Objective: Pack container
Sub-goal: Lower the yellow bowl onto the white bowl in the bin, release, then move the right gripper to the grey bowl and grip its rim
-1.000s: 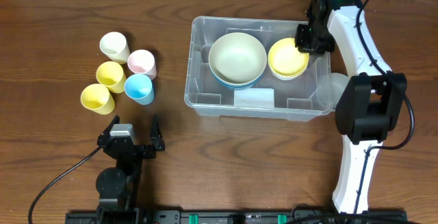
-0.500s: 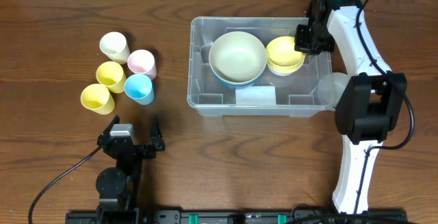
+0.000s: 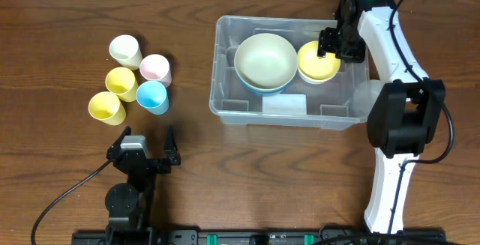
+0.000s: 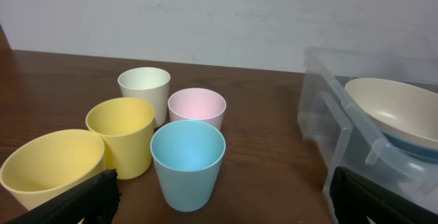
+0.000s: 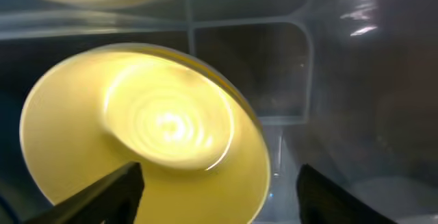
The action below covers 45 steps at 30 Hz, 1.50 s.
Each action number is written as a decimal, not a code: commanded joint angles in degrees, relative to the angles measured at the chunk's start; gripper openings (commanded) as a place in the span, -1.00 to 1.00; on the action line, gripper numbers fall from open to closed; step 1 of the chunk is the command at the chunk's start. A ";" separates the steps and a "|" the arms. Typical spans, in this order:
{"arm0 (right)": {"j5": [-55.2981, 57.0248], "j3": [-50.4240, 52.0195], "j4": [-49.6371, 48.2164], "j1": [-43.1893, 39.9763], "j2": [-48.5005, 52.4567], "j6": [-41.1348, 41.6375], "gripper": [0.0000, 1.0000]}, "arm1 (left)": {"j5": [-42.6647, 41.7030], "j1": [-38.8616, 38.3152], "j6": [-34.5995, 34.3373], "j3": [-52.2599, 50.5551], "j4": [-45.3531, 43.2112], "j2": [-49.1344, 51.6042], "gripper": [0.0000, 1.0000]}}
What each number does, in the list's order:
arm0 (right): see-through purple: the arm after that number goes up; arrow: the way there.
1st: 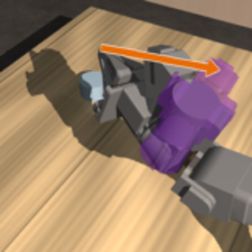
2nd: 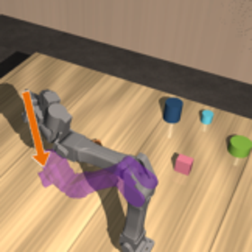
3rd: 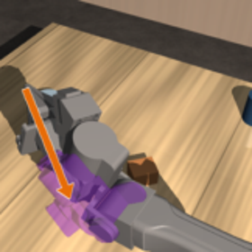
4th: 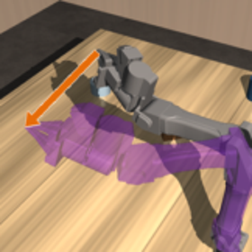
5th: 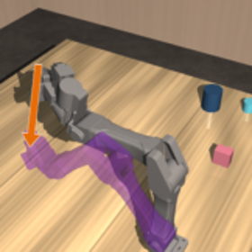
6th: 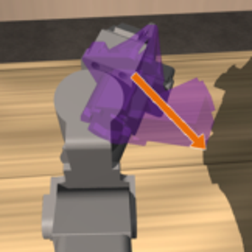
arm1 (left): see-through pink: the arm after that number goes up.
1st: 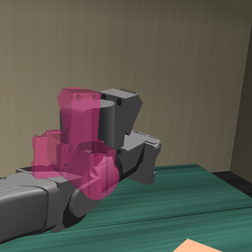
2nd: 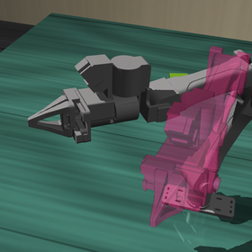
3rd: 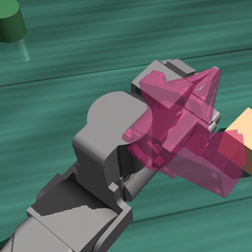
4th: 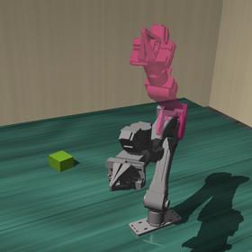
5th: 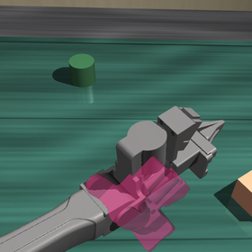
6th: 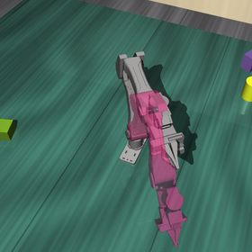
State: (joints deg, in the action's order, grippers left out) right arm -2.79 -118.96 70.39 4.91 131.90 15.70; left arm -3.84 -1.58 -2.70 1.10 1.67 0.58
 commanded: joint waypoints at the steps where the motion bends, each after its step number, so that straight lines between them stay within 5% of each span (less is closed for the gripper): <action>1: 0.87 0.13 0.07 -0.24 0.20 0.09 0.52 | -0.37 0.28 0.94 -0.85 2.12 -0.35 0.96; 19: 0.02 -10.38 4.17 -0.02 -13.11 -1.01 0.55 | -0.37 0.28 0.94 -0.85 2.12 -0.35 0.96; 25: 23.78 -10.38 15.26 -0.85 -22.05 11.65 0.67 | -0.37 0.28 0.94 -0.85 2.12 -0.35 0.96; 31: 29.16 -10.36 26.99 -5.68 -25.03 26.25 0.99 | -0.37 0.28 0.94 -0.85 2.12 -0.35 0.96; 39: 26.69 0.22 26.32 -14.62 -25.07 32.02 0.99 | -0.37 0.28 0.94 -0.85 2.12 -0.35 0.96; 45: 20.11 14.73 16.87 -18.73 -25.07 30.80 0.99 | -0.37 0.28 0.94 -0.85 2.12 -0.35 0.96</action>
State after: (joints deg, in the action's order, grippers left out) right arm 20.95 -109.56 89.95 -12.51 106.48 45.74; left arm -3.84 -1.58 -2.72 1.10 1.65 0.58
